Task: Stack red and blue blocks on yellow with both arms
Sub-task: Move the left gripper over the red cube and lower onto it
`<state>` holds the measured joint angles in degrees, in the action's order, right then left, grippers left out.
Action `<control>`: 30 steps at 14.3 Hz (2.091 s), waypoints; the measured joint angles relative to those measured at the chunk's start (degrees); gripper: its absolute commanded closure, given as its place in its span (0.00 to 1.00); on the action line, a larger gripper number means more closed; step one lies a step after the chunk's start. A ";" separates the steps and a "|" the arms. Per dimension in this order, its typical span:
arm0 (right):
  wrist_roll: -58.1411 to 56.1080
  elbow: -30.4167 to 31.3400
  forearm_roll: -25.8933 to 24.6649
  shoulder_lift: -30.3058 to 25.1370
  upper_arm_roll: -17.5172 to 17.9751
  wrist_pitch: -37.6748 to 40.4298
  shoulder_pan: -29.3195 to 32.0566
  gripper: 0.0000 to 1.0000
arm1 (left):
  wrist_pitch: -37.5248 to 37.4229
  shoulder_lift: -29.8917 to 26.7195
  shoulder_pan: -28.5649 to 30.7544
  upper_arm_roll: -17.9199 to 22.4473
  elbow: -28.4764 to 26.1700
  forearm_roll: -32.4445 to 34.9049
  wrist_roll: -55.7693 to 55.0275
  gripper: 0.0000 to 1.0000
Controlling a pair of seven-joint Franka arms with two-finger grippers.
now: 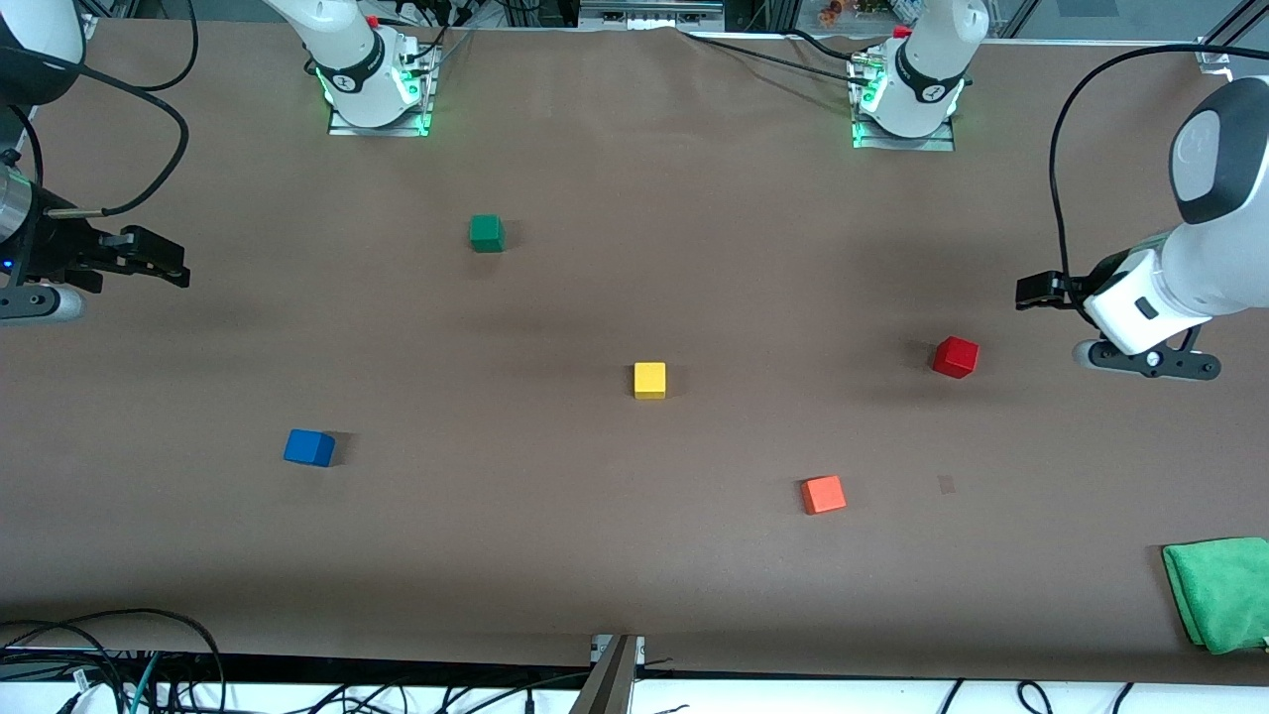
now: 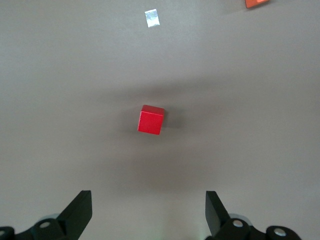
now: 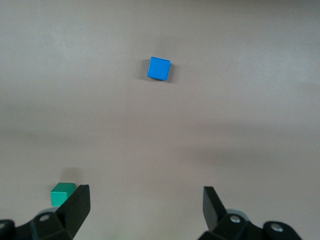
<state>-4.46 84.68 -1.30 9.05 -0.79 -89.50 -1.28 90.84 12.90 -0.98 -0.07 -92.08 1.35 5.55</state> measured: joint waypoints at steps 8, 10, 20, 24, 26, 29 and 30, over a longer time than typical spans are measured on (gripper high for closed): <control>0.00 0.00 0.00 0.57 -0.02 -0.12 0.18 0.00 | 17.59 3.94 0.36 0.15 -7.65 2.15 -0.21 0.00; 0.00 0.00 0.00 0.57 -0.02 -0.13 0.20 0.00 | 21.14 3.91 0.68 0.21 -9.72 2.16 -0.20 0.00; 0.00 0.00 0.00 0.63 -0.03 -0.14 0.30 0.00 | 48.51 9.03 1.21 0.40 -23.41 2.17 -0.20 0.00; 0.00 0.01 0.00 0.99 -0.06 -0.14 0.40 0.00 | 46.97 6.74 1.11 0.05 -26.22 2.17 -3.36 0.00; -0.01 0.01 0.00 1.15 -0.13 -0.15 0.48 0.00 | 42.31 3.40 0.86 -0.81 -27.72 2.17 -4.36 0.00; -0.01 0.01 0.00 1.17 -0.22 -0.15 0.50 0.00 | 43.67 0.39 0.76 -1.16 -32.80 2.17 -4.85 0.00; -0.01 0.01 -0.01 1.17 -0.22 -0.15 0.50 0.00 | 46.23 0.53 0.90 -1.13 -34.39 2.17 -4.84 0.00</control>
<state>-4.47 84.68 -1.31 10.22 -1.01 -89.64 -0.77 137.08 13.43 -0.08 -1.20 -126.47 3.52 0.70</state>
